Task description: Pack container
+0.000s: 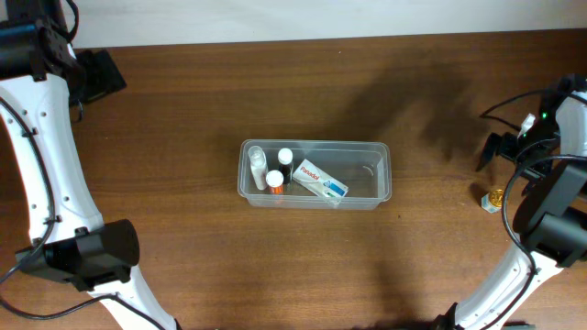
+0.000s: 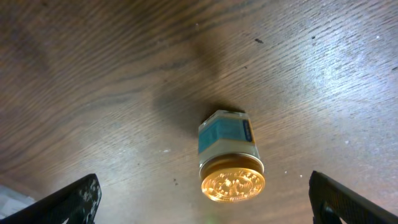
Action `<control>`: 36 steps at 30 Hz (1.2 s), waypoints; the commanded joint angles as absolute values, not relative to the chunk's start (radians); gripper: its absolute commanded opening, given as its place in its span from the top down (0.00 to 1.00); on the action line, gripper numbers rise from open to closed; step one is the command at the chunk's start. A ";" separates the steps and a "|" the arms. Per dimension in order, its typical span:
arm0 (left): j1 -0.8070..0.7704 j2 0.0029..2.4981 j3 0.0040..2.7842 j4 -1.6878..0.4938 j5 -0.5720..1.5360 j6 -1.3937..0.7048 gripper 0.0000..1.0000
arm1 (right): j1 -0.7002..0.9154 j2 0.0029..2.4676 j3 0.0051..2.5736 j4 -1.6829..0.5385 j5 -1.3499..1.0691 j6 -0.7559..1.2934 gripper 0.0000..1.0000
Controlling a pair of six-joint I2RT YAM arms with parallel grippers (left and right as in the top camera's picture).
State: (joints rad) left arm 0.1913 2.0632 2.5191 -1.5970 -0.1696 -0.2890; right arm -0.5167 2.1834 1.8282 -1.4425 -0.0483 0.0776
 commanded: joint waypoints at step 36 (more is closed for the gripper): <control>0.196 2.066 2.536 -1.599 -0.178 -0.299 0.01 | -0.525 2.184 1.557 -1.242 0.035 0.083 0.39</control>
State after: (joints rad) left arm 0.1913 2.0632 2.5191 -1.5970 -0.1696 -0.2890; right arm -0.5186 2.1834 1.5627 -1.2404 -0.0200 0.0784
